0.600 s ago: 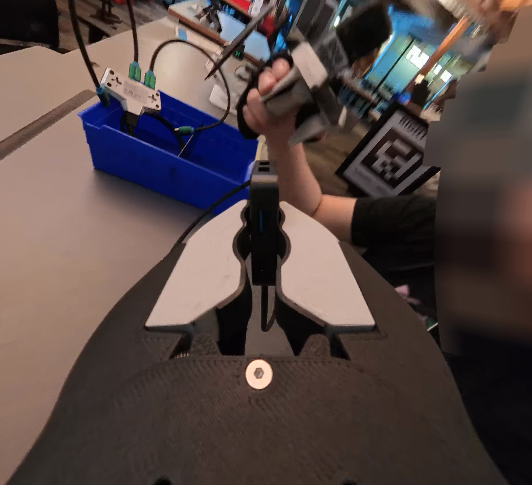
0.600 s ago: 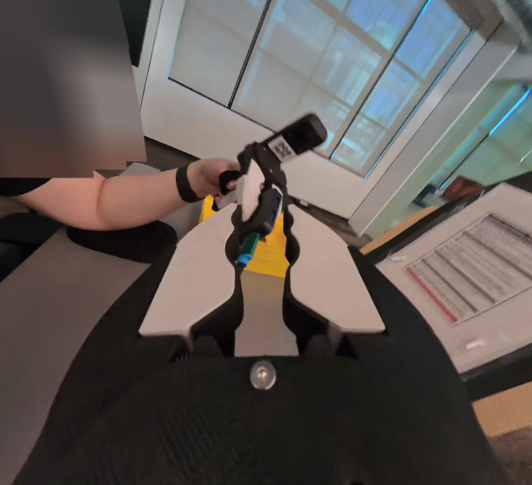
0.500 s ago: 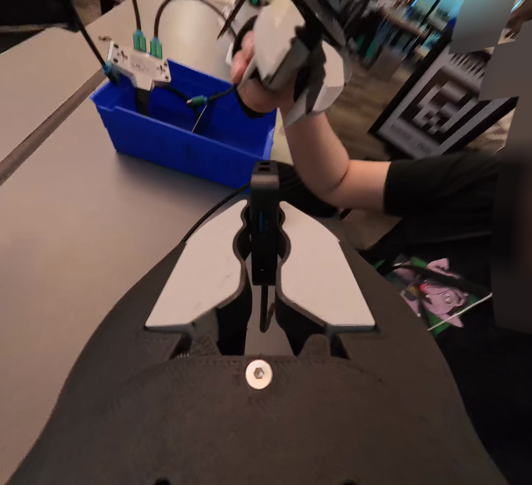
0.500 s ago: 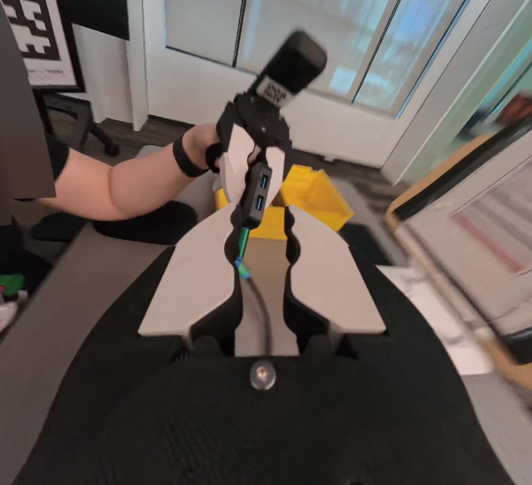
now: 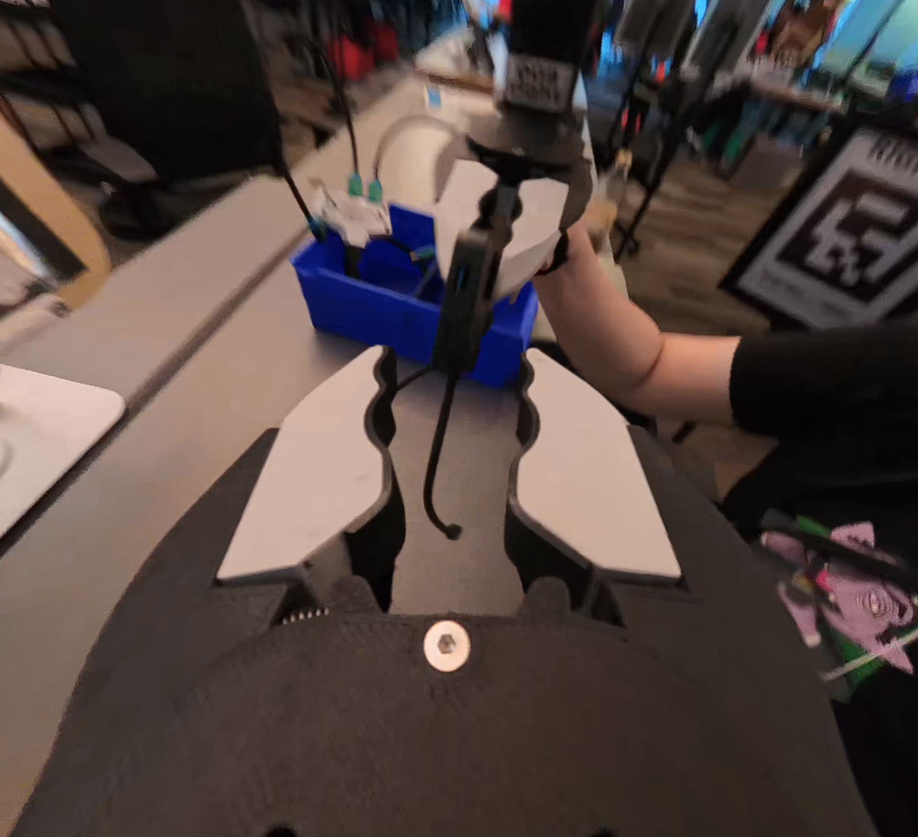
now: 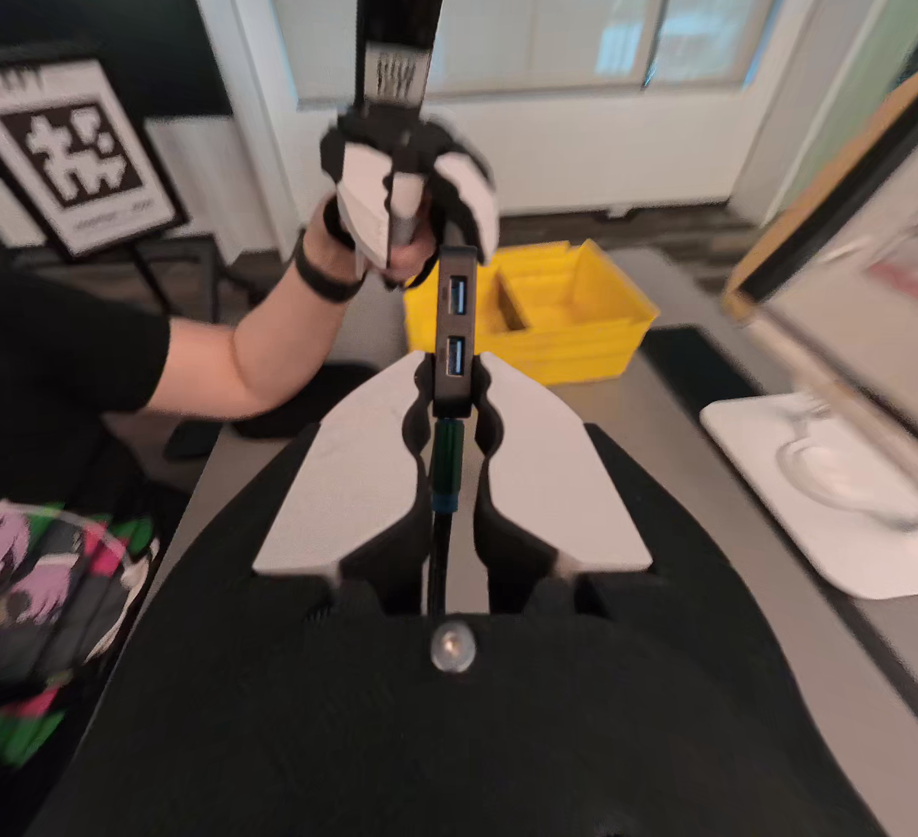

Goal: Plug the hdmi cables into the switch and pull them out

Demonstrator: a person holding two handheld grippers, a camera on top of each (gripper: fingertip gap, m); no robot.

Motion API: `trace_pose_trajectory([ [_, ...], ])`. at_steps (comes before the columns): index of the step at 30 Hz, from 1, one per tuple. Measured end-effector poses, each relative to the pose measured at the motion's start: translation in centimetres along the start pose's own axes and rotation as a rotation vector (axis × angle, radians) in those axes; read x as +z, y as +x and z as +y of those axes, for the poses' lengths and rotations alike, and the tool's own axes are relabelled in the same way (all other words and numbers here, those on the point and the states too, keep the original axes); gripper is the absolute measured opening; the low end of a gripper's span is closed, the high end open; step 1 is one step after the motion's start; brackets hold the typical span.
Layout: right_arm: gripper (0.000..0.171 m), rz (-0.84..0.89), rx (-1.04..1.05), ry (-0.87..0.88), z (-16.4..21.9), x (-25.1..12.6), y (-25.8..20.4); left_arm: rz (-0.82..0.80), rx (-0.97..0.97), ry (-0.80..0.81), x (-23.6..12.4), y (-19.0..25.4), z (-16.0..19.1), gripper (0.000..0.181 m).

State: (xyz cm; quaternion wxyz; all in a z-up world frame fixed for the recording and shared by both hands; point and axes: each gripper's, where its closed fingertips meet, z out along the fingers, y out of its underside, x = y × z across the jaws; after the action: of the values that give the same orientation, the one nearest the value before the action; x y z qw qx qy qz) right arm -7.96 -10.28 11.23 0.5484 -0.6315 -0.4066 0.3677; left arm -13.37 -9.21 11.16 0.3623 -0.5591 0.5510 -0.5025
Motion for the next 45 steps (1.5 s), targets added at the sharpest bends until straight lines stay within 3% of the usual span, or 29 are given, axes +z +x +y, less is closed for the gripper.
trace_pose_trajectory([
  [3, 0.014, 0.152, -0.098, 0.325, -6.2, -7.9, 0.6, -0.014, -0.029, 0.21, -4.0, 0.0, -3.2, 0.042],
  [5, 0.014, 0.307, -0.124, 0.46, -8.0, -14.3, 1.7, -0.019, -0.031, 0.238, -5.5, 0.1, -3.5, 0.04],
  [8, 0.014, 0.517, -0.116, 0.495, -6.6, -21.8, 4.4, -0.043, -0.036, 0.162, -5.4, -0.3, -2.3, 0.04],
  [12, 0.015, 0.659, 0.056, 0.322, 0.5, -26.6, 9.8, -0.001, -0.077, 0.112, -3.5, -0.1, -1.5, 0.039],
  [16, 0.014, 0.582, 0.341, 0.235, 6.6, -27.1, 12.5, 0.036, -0.107, 0.038, -1.5, 0.0, -0.2, 0.037],
  [21, 0.015, 0.677, 0.577, 0.18, 10.3, -26.7, 15.7, 0.066, -0.123, 0.007, -0.5, 0.1, 0.3, 0.034],
  [28, 0.019, 0.842, 0.428, -0.185, 14.1, -23.6, 18.2, 0.082, -0.125, -0.029, 0.3, 0.5, 0.9, 0.033],
  [35, 0.029, 0.79, 0.375, -0.548, 19.7, -20.1, 18.6, 0.105, -0.141, -0.101, 2.0, 0.7, 2.3, 0.032],
  [39, 0.031, 0.791, 0.344, -0.586, 18.9, -20.0, 18.3, 0.082, -0.142, -0.099, 1.3, 0.5, 2.0, 0.035],
  [41, 0.046, 0.765, 0.35, -0.58, 17.7, -20.4, 17.3, 0.055, -0.143, -0.075, 0.2, 0.3, 1.4, 0.038],
  [45, 0.06, 0.833, 0.268, -0.542, 13.4, -23.8, 13.9, -0.067, -0.136, -0.043, -3.3, -0.8, 0.6, 0.042],
])
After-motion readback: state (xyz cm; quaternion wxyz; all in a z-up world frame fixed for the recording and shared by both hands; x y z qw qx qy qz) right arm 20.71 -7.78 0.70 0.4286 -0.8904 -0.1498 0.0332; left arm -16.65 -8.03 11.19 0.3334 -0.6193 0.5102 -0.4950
